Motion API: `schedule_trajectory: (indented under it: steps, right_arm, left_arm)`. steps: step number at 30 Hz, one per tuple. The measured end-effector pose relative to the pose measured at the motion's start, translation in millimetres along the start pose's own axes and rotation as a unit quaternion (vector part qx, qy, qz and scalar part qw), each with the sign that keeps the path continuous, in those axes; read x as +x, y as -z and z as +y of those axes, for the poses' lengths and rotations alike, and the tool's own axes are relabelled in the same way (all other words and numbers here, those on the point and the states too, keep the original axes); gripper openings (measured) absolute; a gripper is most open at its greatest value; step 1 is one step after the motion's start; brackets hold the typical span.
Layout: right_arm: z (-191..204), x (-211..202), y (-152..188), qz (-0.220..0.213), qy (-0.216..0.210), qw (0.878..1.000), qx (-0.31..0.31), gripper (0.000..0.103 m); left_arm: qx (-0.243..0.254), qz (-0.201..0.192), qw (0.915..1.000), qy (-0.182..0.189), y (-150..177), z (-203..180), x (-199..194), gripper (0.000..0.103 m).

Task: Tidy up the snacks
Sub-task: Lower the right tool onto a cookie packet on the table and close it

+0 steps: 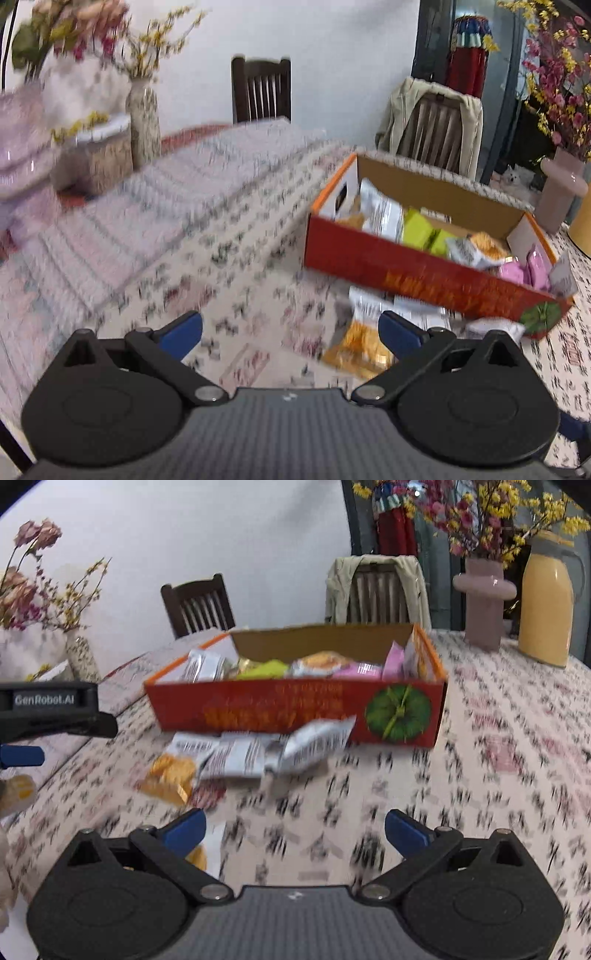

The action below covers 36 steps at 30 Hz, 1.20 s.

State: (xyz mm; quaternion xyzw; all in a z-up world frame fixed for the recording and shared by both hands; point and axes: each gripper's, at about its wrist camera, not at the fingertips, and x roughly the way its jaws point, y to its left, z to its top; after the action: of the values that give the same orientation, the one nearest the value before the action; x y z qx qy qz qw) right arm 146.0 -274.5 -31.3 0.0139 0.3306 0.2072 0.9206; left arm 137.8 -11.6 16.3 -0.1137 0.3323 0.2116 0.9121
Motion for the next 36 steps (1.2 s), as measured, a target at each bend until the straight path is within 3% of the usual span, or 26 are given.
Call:
schedule_trajectory:
  steps: [6,12,20,26,36]
  right_arm:
    - [0,-16,18,-0.013,0.000,1.000,-0.010,0.103]
    - [-1,-20,18,-0.022,-0.002,1.000,-0.007,0.103]
    - [3,-27,23,-0.043,-0.023,0.999,0.001,0.103]
    - [6,-41,25,-0.070,-0.020,0.997,0.016,0.103]
    - [33,-27,37,-0.042,0.010,0.999,0.001,0.103]
  left_arm:
    - [-0.019,0.021,0.9995,-0.013,13,14,-1,0.103]
    - [-0.017,0.013,0.9997,-0.011,14,20,-5,0.103]
    - [0.004,-0.014,0.9999,0.008,24,36,-16,0.103]
    - [0.017,-0.036,0.9983,0.042,29,49,-21,0.103]
    - [0.029,-0.036,0.9956,0.081,40,67,-8,0.103]
